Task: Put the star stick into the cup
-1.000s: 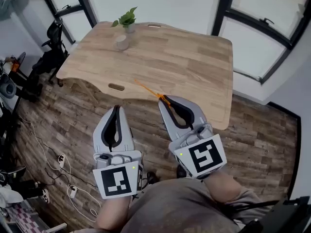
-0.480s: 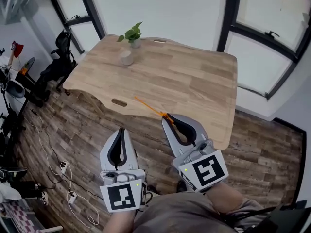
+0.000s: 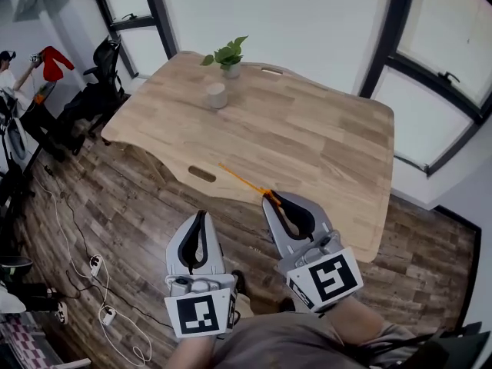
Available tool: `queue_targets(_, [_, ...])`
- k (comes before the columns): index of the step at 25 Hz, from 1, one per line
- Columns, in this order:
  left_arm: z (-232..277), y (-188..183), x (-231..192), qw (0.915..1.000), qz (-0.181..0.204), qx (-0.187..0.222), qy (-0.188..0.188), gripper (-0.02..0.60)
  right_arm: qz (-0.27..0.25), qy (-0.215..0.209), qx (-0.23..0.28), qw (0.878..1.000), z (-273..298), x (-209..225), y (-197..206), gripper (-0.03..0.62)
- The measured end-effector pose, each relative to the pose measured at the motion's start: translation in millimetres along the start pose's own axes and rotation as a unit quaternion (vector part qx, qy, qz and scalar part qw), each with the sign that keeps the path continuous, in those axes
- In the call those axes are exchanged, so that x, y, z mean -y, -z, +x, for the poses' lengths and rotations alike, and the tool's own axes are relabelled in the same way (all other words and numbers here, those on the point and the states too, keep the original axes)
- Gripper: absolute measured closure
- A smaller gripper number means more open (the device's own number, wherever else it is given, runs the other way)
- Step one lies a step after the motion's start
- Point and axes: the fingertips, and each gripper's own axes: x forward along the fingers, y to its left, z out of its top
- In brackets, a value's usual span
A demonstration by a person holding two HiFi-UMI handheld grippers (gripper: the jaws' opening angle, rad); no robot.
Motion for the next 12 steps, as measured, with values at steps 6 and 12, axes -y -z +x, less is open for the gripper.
queue_targets(6, [56, -7, -66, 0.9994, -0.003, 0.02, 0.027, 0.581, -0.015, 0.022, 0.003, 1.0, 81, -6, -13, 0.548])
queue_targets(12, [95, -12, -118, 0.9979, -0.001, 0.039, 0.051, 0.581, -0.029, 0.049, 0.012, 0.998, 137, -13, -22, 0.548])
